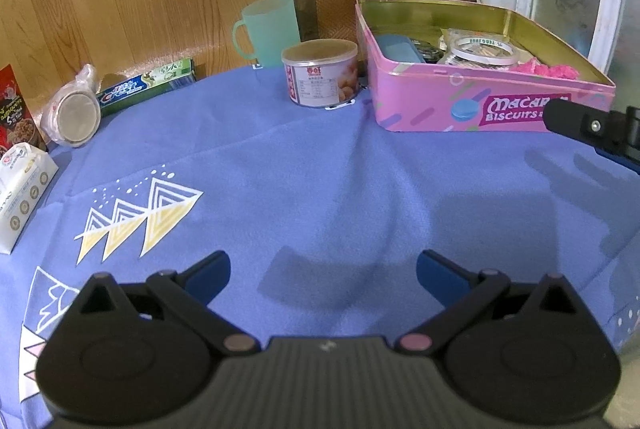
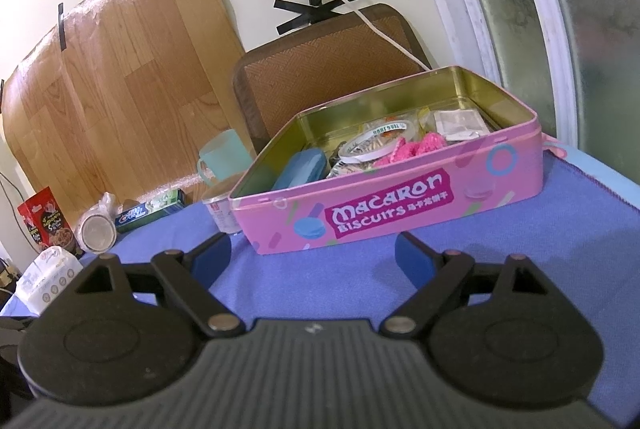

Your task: Organize soft objects

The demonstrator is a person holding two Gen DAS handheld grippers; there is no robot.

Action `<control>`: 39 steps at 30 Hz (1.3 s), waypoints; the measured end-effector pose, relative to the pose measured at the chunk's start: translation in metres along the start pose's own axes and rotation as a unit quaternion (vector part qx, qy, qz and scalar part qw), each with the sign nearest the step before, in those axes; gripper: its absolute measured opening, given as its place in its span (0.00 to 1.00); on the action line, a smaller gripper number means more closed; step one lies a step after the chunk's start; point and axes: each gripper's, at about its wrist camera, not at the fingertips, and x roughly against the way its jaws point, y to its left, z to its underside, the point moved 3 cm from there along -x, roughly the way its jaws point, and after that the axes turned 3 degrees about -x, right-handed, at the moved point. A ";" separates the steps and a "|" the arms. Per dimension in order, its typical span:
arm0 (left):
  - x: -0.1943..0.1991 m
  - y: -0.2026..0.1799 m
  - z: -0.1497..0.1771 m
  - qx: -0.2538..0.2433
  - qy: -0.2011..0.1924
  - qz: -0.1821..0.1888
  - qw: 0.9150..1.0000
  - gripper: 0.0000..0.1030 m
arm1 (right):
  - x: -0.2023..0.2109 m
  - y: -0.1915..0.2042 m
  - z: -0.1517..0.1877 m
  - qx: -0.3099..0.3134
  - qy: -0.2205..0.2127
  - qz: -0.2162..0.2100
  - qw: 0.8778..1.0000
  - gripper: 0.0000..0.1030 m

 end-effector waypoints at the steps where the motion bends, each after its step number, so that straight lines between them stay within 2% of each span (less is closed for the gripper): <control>1: 0.000 0.000 0.000 0.001 0.000 0.000 1.000 1.00 | 0.000 0.001 0.000 0.001 0.000 0.000 1.000 0.88; 8: 0.002 0.005 0.000 0.007 -0.002 0.000 1.000 1.00 | 0.001 0.005 -0.002 0.010 -0.001 -0.003 1.000 0.88; 12: 0.003 0.013 0.000 0.007 0.002 -0.018 1.000 1.00 | -0.005 0.004 -0.004 0.007 -0.001 0.000 1.000 0.88; 16: 0.007 0.034 0.002 0.035 -0.006 -0.040 0.999 1.00 | -0.021 0.008 -0.006 -0.003 0.020 -0.004 1.000 0.88; 18: 0.008 0.043 0.003 0.052 -0.005 -0.044 0.998 1.00 | -0.020 0.016 -0.007 0.005 0.016 -0.016 1.000 0.88; 23: 0.007 0.045 0.005 0.054 -0.002 -0.033 0.998 1.00 | -0.011 0.028 0.001 0.040 0.009 -0.017 0.999 0.88; 29: 0.007 0.038 0.007 0.043 -0.007 -0.019 0.999 1.00 | -0.009 0.020 -0.002 0.026 0.008 0.002 1.000 0.88; 39: 0.002 0.044 0.008 0.053 0.000 -0.021 0.998 1.00 | -0.011 0.021 0.001 0.029 0.009 0.000 1.000 0.88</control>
